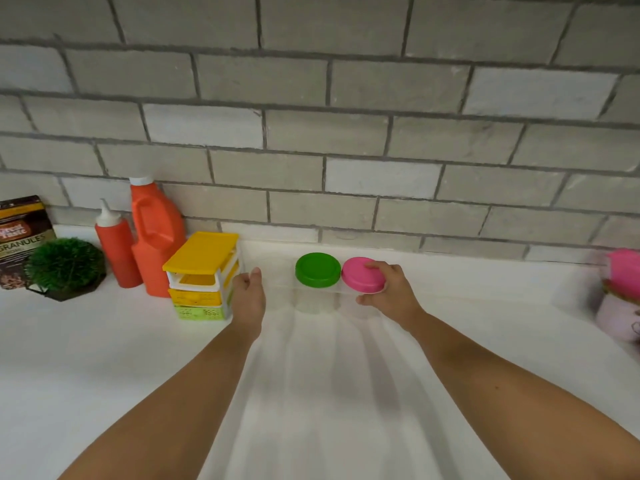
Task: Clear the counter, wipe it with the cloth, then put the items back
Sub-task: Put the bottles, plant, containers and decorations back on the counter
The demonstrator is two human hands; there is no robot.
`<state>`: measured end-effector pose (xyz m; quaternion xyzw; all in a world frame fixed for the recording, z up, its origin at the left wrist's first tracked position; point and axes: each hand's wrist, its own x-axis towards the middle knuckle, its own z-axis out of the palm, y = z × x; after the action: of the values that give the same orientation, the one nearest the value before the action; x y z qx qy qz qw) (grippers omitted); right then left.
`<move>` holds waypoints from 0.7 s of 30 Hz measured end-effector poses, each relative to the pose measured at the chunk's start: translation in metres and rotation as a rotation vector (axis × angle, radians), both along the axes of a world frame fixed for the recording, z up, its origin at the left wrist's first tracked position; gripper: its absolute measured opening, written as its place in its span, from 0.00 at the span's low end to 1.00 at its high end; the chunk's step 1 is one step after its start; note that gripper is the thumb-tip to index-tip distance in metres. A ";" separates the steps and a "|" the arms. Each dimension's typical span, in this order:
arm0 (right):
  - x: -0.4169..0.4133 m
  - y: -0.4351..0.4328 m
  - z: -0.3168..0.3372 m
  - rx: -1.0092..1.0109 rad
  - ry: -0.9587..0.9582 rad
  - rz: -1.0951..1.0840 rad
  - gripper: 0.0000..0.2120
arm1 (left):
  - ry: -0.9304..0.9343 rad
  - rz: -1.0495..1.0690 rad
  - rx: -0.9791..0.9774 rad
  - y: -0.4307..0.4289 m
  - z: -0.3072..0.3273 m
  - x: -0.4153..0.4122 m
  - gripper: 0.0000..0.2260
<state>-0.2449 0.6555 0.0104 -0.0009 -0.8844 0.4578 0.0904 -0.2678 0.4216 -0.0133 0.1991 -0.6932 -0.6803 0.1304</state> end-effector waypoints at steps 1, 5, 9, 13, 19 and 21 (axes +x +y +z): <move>-0.003 -0.001 -0.001 0.006 -0.005 -0.002 0.35 | 0.000 0.000 -0.013 -0.001 -0.001 -0.002 0.18; -0.010 -0.005 -0.007 0.033 -0.031 -0.007 0.35 | 0.003 0.022 -0.064 -0.003 -0.003 -0.010 0.19; -0.015 -0.007 -0.011 0.042 -0.052 0.003 0.34 | 0.028 0.051 -0.074 -0.003 -0.006 -0.012 0.17; -0.019 -0.009 -0.014 0.057 -0.050 0.017 0.33 | 0.037 0.056 -0.073 -0.005 -0.011 -0.014 0.18; -0.020 -0.010 -0.017 0.122 -0.022 0.028 0.34 | 0.058 0.035 -0.080 -0.007 -0.018 -0.015 0.20; -0.020 -0.010 -0.016 0.137 -0.036 0.038 0.34 | 0.077 0.031 -0.129 -0.004 -0.017 -0.012 0.20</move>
<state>-0.2647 0.6460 -0.0058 0.0137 -0.9151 0.3976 0.0655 -0.2803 0.4178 -0.0302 0.1747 -0.7270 -0.6391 0.1803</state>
